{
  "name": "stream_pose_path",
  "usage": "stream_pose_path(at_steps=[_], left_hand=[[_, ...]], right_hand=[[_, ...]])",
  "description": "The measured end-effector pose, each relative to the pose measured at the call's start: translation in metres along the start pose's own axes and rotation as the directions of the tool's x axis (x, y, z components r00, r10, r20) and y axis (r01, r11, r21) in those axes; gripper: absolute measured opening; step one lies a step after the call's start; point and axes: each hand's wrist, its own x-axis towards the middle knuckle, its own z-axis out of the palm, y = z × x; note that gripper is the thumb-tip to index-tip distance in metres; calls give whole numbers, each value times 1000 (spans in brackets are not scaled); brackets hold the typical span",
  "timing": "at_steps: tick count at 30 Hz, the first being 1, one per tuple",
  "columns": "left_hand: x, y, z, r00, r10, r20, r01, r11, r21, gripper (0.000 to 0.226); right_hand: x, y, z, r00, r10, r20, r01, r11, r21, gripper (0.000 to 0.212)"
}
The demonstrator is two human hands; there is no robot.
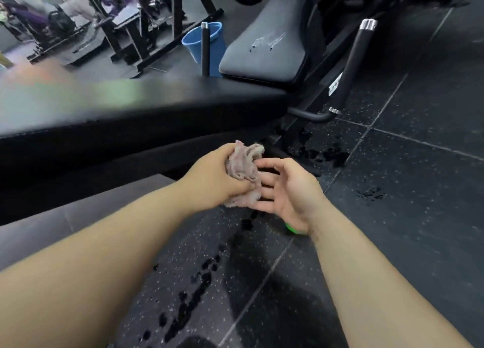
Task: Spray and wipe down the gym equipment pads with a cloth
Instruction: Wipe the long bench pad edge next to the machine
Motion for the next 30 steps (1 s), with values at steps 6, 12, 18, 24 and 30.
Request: stream_pose_path(at_steps=[6,12,18,24,30], left_hand=[[-20,-33,33,975,-218,-39,161,818,-552,48],[-50,-33,51,951,-270,152,259,421,-869,45],[-78,-48,57,925,-365,105,218,283,-934,43],[-109,-68,61,897,-361,254,352,239,-905,62],[-119,-91,85,776,-566,278,399,100,-911,67]], right_hand=[[-8,9,-86,822,-323,-469,-160,660,-735,27],[-27,51,-38,957,-68,-281,-10,963,-268,40],[-33,85,3,990,-29,-141,-5,971,-238,21],[-43,90,-6,976,-17,-215,-6,995,-102,23],[-55,98,-20,948,172,-266,-237,943,-234,44]])
